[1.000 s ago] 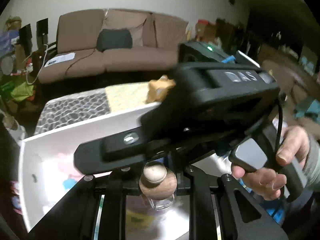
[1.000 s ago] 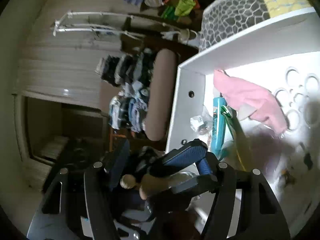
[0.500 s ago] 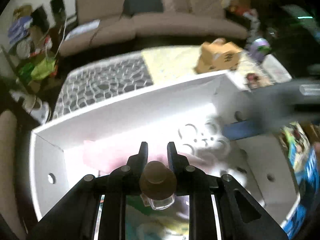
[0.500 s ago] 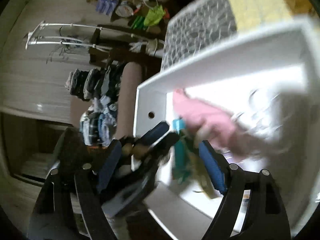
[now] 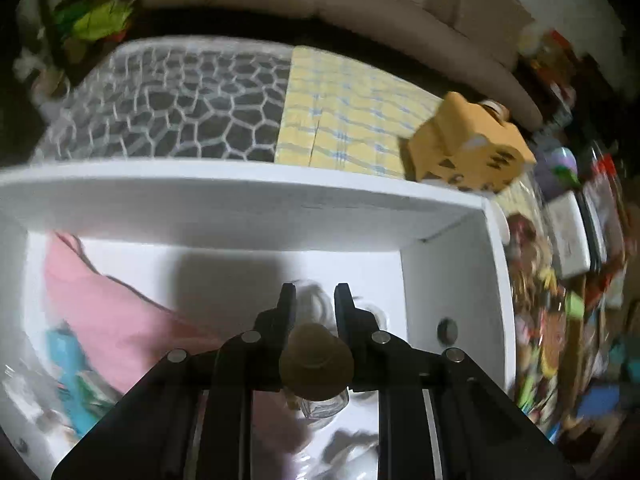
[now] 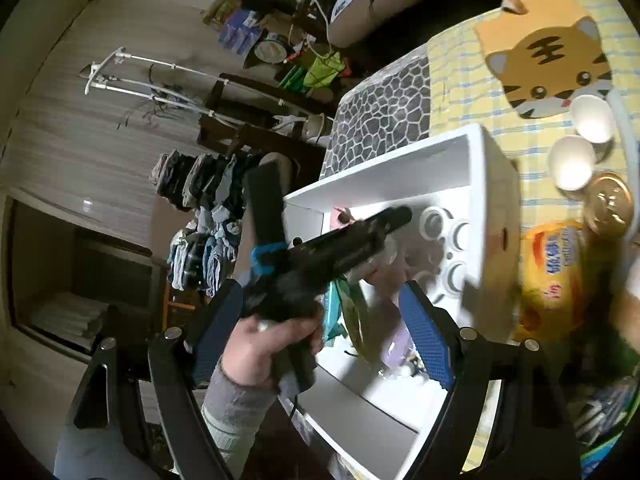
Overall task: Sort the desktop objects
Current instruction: 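Lower the glass-ball item into the white box and open the left gripper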
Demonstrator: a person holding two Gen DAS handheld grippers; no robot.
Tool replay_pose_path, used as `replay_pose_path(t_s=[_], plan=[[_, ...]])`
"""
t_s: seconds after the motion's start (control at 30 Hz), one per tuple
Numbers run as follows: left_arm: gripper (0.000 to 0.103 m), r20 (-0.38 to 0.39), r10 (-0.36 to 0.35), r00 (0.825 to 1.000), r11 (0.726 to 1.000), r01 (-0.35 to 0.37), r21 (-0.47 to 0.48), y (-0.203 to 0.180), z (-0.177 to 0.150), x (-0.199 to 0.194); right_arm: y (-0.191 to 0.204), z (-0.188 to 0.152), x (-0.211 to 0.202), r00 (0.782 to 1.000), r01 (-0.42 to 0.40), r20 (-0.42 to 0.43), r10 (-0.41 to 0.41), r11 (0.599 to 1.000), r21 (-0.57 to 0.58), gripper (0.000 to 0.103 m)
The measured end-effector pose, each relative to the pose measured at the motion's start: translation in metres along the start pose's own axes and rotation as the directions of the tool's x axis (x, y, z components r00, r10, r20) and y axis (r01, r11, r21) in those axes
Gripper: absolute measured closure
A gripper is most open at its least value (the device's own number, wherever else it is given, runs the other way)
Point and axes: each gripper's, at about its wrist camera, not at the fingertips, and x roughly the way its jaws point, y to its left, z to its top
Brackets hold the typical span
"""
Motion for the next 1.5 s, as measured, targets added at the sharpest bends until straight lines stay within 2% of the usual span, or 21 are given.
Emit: replay_pose_path(t_s=[0.17, 0.37, 0.5, 0.6, 0.67, 0.7, 0.87, 0.97, 1.07, 1.17, 1.23, 1.4, 1.5], plan=[[0.084, 0.046, 0.049, 0.998, 0.995, -0.045, -0.086, 0.0, 0.006, 0.016, -0.008, -0.003, -0.019, 1.0, -0.004, 0.021, 0.004, 1.0, -0.015, 0.023], [0.083, 0.114, 0.139, 0.984, 0.984, -0.124, -0.127, -0.002, 0.004, 0.02, -0.014, -0.009, -0.036, 0.999, -0.008, 0.031, 0.009, 0.999, -0.042, 0.023], [0.083, 0.121, 0.119, 0.985, 0.98, -0.097, -0.171, 0.002, 0.001, 0.026, -0.018, -0.012, -0.042, 0.999, -0.015, 0.027, 0.017, 0.999, -0.049, 0.022], [0.078, 0.131, 0.145, 0.981, 0.974, -0.119, -0.191, 0.001, -0.002, 0.027, -0.021, -0.014, -0.046, 0.999, -0.014, 0.029, 0.016, 0.999, -0.045, 0.022], [0.066, 0.132, 0.152, 0.98, 0.972, -0.124, -0.199, 0.0, -0.003, 0.026, -0.022, -0.015, -0.049, 0.999, -0.012, 0.029, 0.014, 0.999, -0.047, 0.022], [0.057, 0.134, 0.132, 0.982, 0.974, -0.103, -0.2, -0.001, -0.004, 0.025, -0.023, -0.017, -0.05, 1.0, -0.009, 0.029, 0.011, 0.999, -0.048, 0.022], [0.056, 0.148, 0.063, 0.987, 0.98, -0.033, -0.194, -0.004, -0.008, -0.003, -0.023, -0.023, -0.053, 0.999, 0.04, 0.022, -0.039, 0.997, -0.07, 0.022], [0.056, 0.163, 0.036, 0.986, 0.988, -0.011, -0.152, -0.004, -0.014, -0.032, -0.018, -0.029, -0.052, 0.997, 0.079, 0.014, -0.078, 0.992, -0.099, 0.022], [0.052, 0.162, 0.038, 0.986, 0.998, -0.029, -0.061, -0.005, -0.031, -0.062, -0.004, -0.038, -0.048, 0.987, 0.161, 0.008, -0.162, 0.971, -0.176, 0.022], [0.046, 0.169, 0.121, 0.978, 0.99, -0.131, 0.049, -0.008, -0.06, -0.087, 0.017, -0.049, -0.039, 0.967, 0.247, 0.015, -0.253, 0.929, -0.276, 0.022], [0.036, 0.179, 0.156, 0.971, 0.981, -0.173, 0.083, -0.005, -0.077, -0.1, 0.028, -0.056, -0.032, 0.961, 0.267, 0.01, -0.278, 0.912, -0.311, 0.022], [0.018, 0.203, 0.191, 0.96, 0.974, -0.211, 0.082, 0.012, -0.114, -0.133, 0.056, -0.08, -0.004, 0.937, 0.329, 0.022, -0.348, 0.861, -0.387, 0.022], [0.016, 0.237, 0.201, 0.951, 0.972, -0.224, 0.074, 0.018, -0.135, -0.153, 0.066, -0.093, 0.015, 0.924, 0.358, 0.025, -0.381, 0.841, -0.406, 0.023]])
